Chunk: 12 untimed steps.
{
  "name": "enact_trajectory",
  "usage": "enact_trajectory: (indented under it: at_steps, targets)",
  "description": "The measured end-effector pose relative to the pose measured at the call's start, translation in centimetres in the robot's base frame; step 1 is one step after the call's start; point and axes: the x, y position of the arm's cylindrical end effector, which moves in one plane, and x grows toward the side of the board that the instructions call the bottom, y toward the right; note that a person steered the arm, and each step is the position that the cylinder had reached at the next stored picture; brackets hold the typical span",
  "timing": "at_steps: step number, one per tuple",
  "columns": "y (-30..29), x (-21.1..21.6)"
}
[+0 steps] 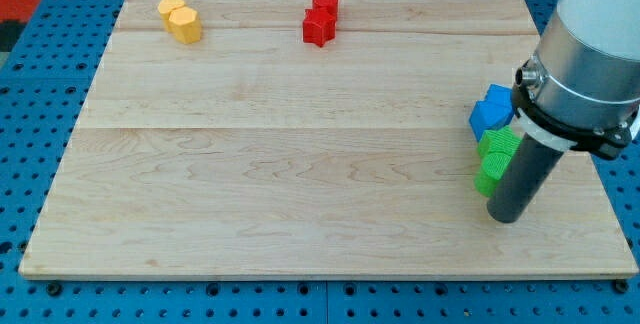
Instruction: Move the red circle to the right of the yellow hexagon
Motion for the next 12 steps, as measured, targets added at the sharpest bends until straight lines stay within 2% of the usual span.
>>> enact_trajectory:
  at_steps: [7, 8, 9, 10, 11, 12]
  targets:
    - [-5.0, 0.1]
    - [-8.5, -5.5]
    - [-16.0, -11.5]
    - [-17.9, -17.6]
    - [-15.0, -26.4]
    - [-11.8, -32.9]
